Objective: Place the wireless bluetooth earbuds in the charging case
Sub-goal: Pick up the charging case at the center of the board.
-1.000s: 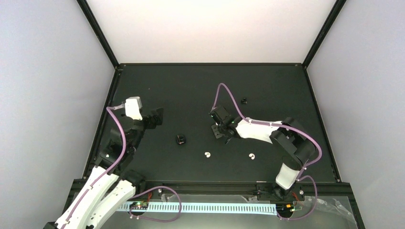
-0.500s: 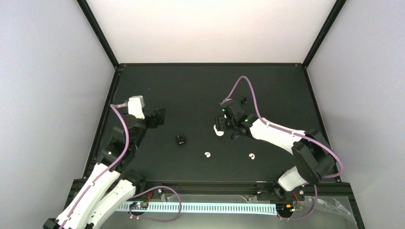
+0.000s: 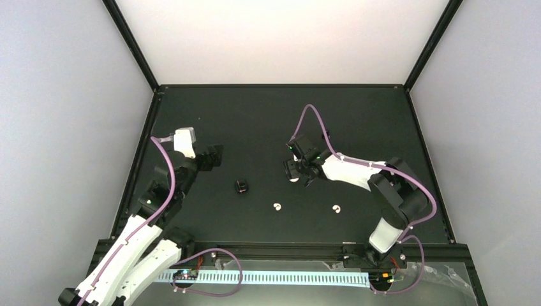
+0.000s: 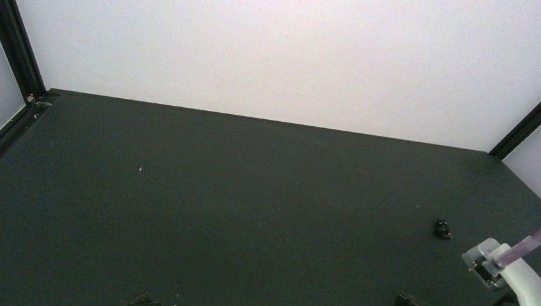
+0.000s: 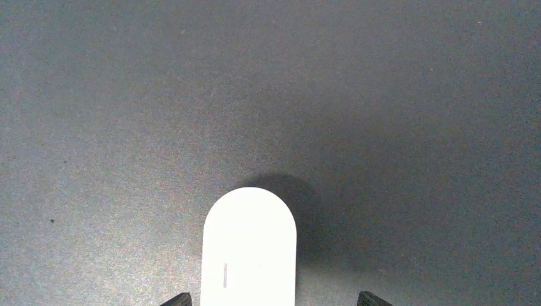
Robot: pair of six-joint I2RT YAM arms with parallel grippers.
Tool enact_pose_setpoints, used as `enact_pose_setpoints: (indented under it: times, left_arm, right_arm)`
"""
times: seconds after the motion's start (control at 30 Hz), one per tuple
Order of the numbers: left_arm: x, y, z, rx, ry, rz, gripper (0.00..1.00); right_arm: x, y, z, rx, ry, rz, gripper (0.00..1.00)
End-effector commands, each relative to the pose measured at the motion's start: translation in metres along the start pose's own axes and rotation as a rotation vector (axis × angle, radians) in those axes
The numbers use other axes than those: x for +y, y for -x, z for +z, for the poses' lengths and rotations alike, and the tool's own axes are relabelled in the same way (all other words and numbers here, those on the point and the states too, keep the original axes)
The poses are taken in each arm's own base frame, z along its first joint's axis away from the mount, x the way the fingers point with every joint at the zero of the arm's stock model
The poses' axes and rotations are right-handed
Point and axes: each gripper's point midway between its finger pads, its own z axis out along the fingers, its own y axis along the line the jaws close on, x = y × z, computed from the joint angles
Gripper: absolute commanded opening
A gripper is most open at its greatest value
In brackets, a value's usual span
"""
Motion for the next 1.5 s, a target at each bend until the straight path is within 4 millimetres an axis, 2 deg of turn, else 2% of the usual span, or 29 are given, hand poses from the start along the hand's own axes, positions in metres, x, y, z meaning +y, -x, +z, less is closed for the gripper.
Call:
enact_pose_setpoints:
  times: [0.0, 0.4, 0.7, 0.83, 0.9, 1.07, 1.2, 1.3, 1.37, 1.47]
  left_arm:
    - [-0.002, 0.002, 0.000, -0.007, -0.013, -0.014, 0.99]
    - [-0.004, 0.004, -0.003, -0.015, -0.030, -0.017, 0.99]
    - [-0.005, 0.005, -0.003, -0.016, -0.036, -0.019, 0.99]
    - [-0.005, 0.005, -0.004, -0.017, -0.037, -0.020, 0.99]
    - [-0.005, 0.004, -0.004, -0.014, -0.038, -0.019, 0.99]
    - [-0.007, 0.000, -0.004, -0.002, -0.055, -0.028, 0.99]
    - [-0.024, -0.003, -0.005, 0.053, -0.137, -0.064, 0.99]
    - [-0.063, -0.017, -0.005, 0.157, -0.345, -0.123, 0.95]
    - [-0.097, -0.029, -0.009, 0.246, -0.532, -0.179, 0.87]
    - [-0.129, -0.038, -0.012, 0.355, -0.686, -0.197, 0.81]
  right_arm:
    - [0.003, 0.006, 0.002, 0.007, -0.001, -0.051, 0.67]
    - [0.003, -0.015, 0.023, 0.093, -0.103, -0.152, 0.54]
    - [0.009, -0.030, 0.030, 0.140, -0.098, -0.195, 0.50]
    - [0.012, -0.032, 0.028, 0.134, -0.099, -0.211, 0.42]
    - [0.013, -0.027, 0.021, 0.105, -0.095, -0.209, 0.36]
    - [0.018, -0.007, -0.020, -0.033, -0.046, -0.187, 0.30]
    - [0.029, 0.004, -0.074, -0.157, 0.029, -0.208, 0.29]
    - [0.043, 0.008, -0.117, -0.264, 0.100, -0.264, 0.29]
    - [0.054, 0.006, -0.144, -0.322, 0.157, -0.312, 0.30]
    - [0.070, -0.003, -0.177, -0.397, 0.210, -0.423, 0.30]
